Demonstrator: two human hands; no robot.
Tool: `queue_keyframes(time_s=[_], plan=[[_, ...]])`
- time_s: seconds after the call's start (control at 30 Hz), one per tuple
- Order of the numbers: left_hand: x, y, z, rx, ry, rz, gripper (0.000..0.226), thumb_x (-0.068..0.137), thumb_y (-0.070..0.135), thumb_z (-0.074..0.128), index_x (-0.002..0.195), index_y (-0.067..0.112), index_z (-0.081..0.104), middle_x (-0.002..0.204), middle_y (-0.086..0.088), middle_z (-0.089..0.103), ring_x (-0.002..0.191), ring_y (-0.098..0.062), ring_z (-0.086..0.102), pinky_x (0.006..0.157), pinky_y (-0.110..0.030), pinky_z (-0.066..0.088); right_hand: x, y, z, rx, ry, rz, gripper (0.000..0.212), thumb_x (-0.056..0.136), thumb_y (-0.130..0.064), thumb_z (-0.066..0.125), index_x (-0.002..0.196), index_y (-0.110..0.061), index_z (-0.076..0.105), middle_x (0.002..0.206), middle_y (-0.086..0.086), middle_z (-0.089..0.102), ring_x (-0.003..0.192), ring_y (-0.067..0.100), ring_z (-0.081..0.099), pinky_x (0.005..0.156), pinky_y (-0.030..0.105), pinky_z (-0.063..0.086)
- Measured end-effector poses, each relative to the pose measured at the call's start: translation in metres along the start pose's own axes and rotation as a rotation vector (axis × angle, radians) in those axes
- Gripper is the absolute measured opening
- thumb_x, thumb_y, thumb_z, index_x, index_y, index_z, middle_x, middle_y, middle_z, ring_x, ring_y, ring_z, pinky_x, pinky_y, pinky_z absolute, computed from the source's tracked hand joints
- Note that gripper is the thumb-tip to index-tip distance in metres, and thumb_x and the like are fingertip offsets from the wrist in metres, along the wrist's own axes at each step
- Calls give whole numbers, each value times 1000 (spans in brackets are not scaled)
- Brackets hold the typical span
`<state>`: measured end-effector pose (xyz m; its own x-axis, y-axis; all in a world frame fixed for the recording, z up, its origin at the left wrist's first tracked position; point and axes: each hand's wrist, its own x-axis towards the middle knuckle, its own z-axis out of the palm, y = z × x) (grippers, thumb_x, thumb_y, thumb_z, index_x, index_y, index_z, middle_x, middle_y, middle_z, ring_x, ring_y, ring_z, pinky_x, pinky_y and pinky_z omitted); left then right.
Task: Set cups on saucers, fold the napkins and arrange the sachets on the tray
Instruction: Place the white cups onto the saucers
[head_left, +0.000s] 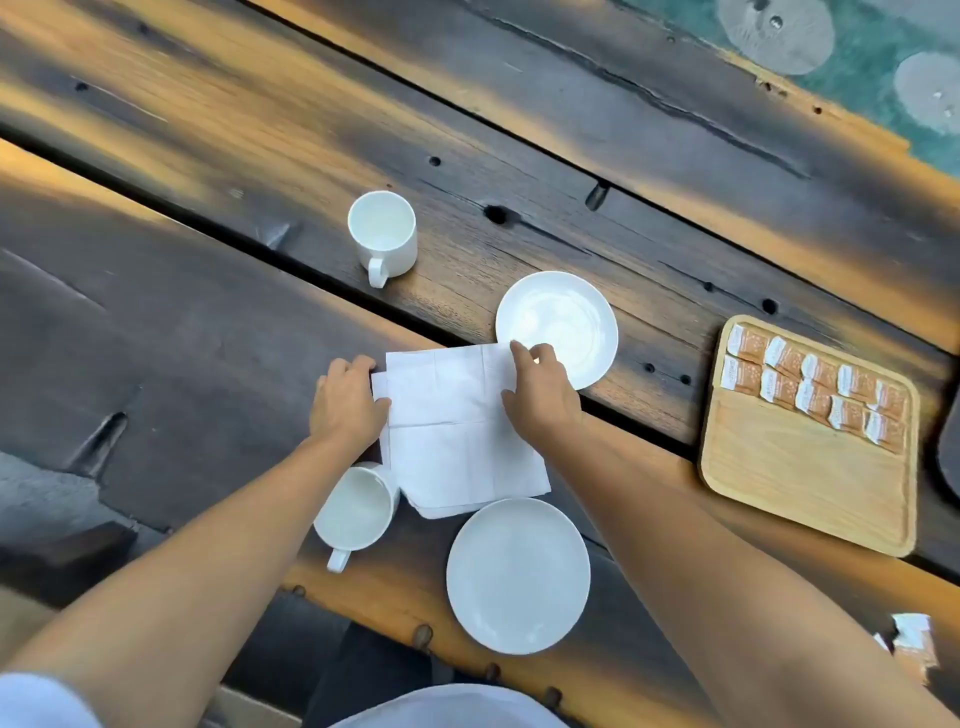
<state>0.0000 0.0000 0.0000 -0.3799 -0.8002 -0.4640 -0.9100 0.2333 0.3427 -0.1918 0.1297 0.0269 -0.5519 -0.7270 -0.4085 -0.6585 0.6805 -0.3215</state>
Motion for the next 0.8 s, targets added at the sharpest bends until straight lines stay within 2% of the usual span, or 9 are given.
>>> queue_keyframes(time_s=[0.17, 0.23, 0.3, 0.37, 0.4, 0.5, 0.6, 0.7, 0.8], plan=[[11, 3, 9, -151, 38, -78, 54, 85, 30, 72, 132, 19, 47, 120, -8, 56, 108, -30, 57, 86, -42, 50, 10, 5, 6, 77, 63, 134, 71, 88, -22, 57, 149, -25, 20, 136, 5, 36, 113, 27, 45, 67, 36, 42], [16, 5, 11, -197, 61, -99, 56, 85, 33, 71, 134, 22, 44, 120, -8, 56, 108, -29, 57, 88, -43, 51, 15, 7, 7, 99, 70, 143, 68, 90, -24, 57, 149, -22, 23, 134, 6, 41, 118, 28, 44, 73, 38, 45], [20, 8, 11, -224, 84, -107, 53, 86, 34, 69, 133, 25, 45, 115, -7, 57, 105, -28, 57, 86, -42, 52, 19, 8, 6, 157, 75, 137, 60, 91, -23, 56, 146, -17, 31, 133, 7, 48, 122, 29, 45, 88, 43, 45], [24, 11, 12, -239, 106, -101, 46, 87, 34, 68, 128, 29, 48, 109, -6, 57, 99, -26, 57, 83, -39, 51, 22, 9, 7, 272, 78, 148, 52, 91, -19, 56, 141, -13, 40, 133, 8, 54, 123, 30, 48, 99, 43, 44], [26, 12, 12, -244, 117, -89, 42, 87, 33, 68, 125, 30, 51, 105, -4, 57, 95, -24, 56, 80, -37, 49, 22, 9, 8, 343, 85, 171, 48, 90, -16, 56, 137, -14, 45, 129, 8, 57, 121, 29, 51, 99, 43, 45], [32, 15, 14, -264, 129, -56, 27, 86, 28, 69, 110, 30, 57, 96, 0, 54, 88, -20, 55, 73, -33, 44, 24, 8, 9, 477, 123, 235, 24, 87, -12, 54, 110, -16, 57, 103, 1, 64, 97, 27, 60, 84, 40, 51], [37, 18, 10, -234, 107, -33, 9, 87, 24, 68, 87, 27, 60, 97, -2, 53, 89, -24, 58, 75, -34, 48, 26, 9, 10, 509, 165, 218, 9, 86, -11, 53, 92, -14, 58, 90, 1, 62, 82, 25, 57, 74, 37, 48], [37, 19, 4, -242, 80, 2, 10, 87, 23, 68, 80, 26, 61, 100, -2, 51, 97, -27, 57, 83, -35, 48, 24, 12, 8, 519, 170, 175, 12, 89, -17, 53, 86, -8, 60, 88, 7, 64, 81, 28, 57, 72, 37, 47], [34, 20, -4, -318, 80, 43, 8, 87, 22, 67, 81, 22, 62, 94, 1, 61, 96, -22, 57, 86, -33, 47, 20, 13, 4, 538, 191, 161, 22, 93, -24, 53, 83, -7, 62, 84, 6, 66, 76, 26, 57, 70, 35, 45]])
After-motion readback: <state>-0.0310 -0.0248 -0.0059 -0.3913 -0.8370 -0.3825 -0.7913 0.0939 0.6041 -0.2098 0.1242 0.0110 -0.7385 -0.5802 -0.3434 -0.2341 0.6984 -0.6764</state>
